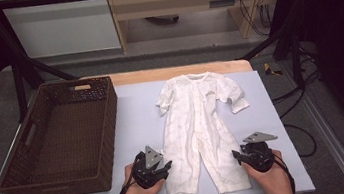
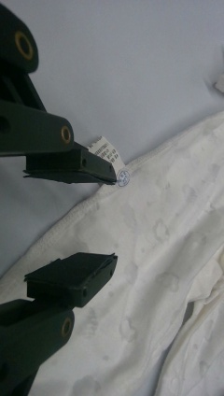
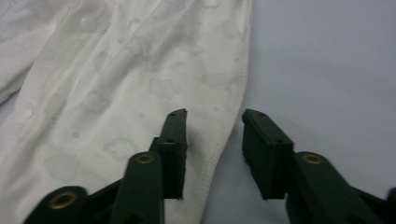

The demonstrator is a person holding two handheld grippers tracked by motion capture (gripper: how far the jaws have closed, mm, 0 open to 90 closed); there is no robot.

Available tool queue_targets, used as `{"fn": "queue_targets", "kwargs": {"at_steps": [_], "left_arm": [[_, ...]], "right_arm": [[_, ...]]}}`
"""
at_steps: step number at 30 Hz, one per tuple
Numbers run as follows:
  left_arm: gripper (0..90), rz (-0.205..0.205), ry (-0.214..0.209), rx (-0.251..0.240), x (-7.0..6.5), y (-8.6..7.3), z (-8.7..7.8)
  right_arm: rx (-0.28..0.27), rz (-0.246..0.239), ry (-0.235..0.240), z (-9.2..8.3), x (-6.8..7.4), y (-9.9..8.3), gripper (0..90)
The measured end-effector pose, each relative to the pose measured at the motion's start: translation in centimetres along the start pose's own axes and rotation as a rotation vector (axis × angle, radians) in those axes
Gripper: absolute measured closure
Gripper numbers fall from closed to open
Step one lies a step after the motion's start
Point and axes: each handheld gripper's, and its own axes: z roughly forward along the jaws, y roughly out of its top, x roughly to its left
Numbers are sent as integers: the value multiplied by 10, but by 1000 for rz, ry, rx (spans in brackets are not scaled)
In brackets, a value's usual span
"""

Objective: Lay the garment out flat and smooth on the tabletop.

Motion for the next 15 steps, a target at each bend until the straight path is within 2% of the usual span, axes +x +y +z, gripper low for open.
{"fn": "queue_targets", "kwargs": {"at_steps": [5, 7, 10, 15], "left_arm": [[512, -3, 0, 12, 1, -2, 2], [511, 2, 0, 16, 0, -2, 2], [512, 5, -7, 22, 0, -3, 4], [515, 4, -11, 23, -1, -3, 4]], "right_arm": [[4, -8, 46, -1, 3, 0, 883], [10, -8, 48, -2, 2, 0, 893], [16, 1, 26, -8, 0, -3, 894], [-1, 19, -9, -23, -5, -10, 893]]}}
